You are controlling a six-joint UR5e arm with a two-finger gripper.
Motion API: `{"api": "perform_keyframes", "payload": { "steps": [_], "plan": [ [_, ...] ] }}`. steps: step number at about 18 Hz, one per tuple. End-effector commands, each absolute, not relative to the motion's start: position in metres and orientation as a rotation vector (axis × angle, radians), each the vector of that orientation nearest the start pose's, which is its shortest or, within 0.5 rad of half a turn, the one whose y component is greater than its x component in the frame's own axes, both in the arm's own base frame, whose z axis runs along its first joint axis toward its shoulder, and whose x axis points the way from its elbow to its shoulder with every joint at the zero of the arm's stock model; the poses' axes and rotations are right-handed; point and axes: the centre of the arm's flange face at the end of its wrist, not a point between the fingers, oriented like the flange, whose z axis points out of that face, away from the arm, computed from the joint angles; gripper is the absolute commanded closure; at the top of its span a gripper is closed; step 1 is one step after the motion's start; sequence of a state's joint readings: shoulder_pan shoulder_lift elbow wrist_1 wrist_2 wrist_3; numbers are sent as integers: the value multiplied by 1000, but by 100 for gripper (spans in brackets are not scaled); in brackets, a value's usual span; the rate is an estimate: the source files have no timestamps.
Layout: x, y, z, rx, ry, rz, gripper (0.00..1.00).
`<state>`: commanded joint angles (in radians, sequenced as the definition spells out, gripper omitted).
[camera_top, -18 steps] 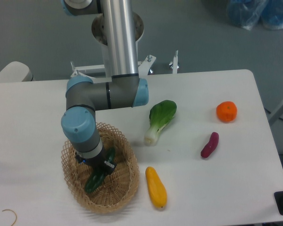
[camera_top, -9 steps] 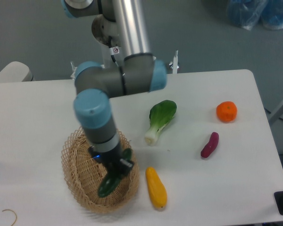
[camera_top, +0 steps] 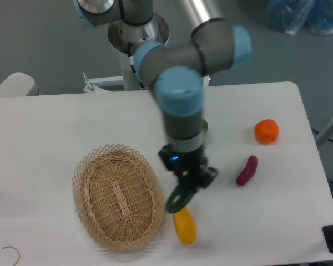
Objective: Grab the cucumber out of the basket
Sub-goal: 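Lift the cucumber up out of the basket and carry it away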
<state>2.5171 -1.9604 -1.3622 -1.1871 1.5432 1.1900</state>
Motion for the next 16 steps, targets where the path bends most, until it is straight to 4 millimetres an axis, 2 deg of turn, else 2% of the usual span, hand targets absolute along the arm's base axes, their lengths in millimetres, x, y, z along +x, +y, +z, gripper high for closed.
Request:
{"api": "perform_keyframes", "payload": {
  "steps": [4,9,10,16],
  "plan": [
    [-483,476,410,-2987,445,261,67],
    [-500,463,398,-2998,435,245,67],
    [-502,462,393,-3003,440,242,67],
    [-505,458,396,-3001,452,250,67]
  ]
}}
